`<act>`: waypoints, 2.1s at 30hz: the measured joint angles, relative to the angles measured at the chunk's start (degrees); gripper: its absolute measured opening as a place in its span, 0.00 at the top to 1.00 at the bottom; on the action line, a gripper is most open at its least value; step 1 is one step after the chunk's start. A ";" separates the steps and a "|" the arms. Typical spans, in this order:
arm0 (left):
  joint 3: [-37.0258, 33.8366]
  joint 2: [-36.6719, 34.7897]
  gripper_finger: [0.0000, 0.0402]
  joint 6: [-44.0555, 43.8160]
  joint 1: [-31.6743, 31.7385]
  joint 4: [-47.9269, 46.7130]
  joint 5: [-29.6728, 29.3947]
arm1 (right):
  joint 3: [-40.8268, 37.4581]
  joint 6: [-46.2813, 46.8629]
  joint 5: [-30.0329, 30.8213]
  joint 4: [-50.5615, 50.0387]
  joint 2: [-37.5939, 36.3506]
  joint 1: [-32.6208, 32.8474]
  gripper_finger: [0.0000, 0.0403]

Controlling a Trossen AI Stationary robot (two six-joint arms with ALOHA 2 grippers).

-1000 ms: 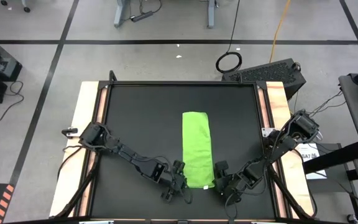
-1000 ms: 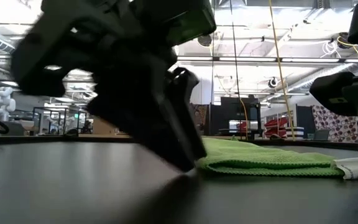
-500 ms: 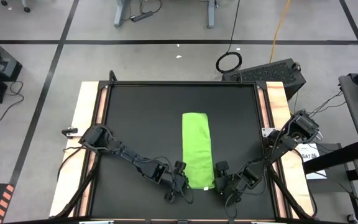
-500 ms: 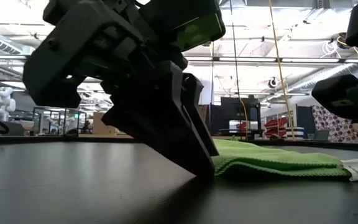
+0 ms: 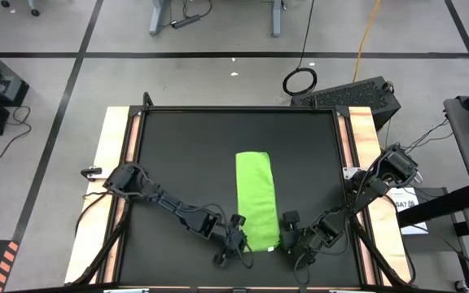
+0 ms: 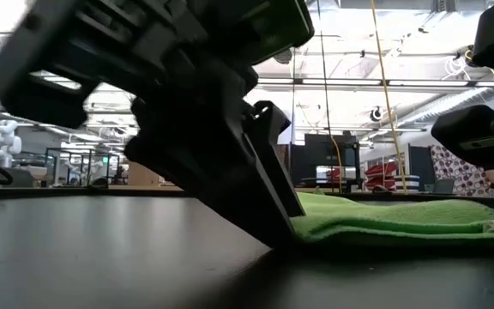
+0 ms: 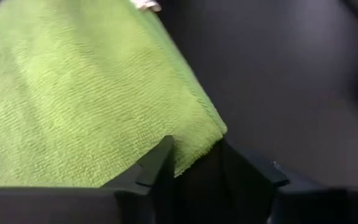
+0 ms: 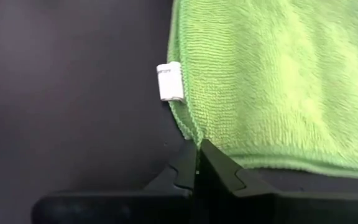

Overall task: Roll towel into tight, uniform cylinder
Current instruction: Roll the green towel

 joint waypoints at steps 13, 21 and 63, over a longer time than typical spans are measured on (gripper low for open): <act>-0.02 -0.07 0.52 -3.88 -1.91 -0.01 -6.18 | -0.07 3.92 -6.49 0.11 -0.68 -2.82 1.00; -0.01 -0.07 0.59 -5.02 -3.40 0.06 -11.12 | -0.20 6.74 -14.70 3.88 -1.51 -6.00 1.00; -0.11 -0.26 1.00 -35.11 -0.05 4.30 2.90 | -0.15 24.34 -23.31 -0.48 -9.62 -9.16 0.90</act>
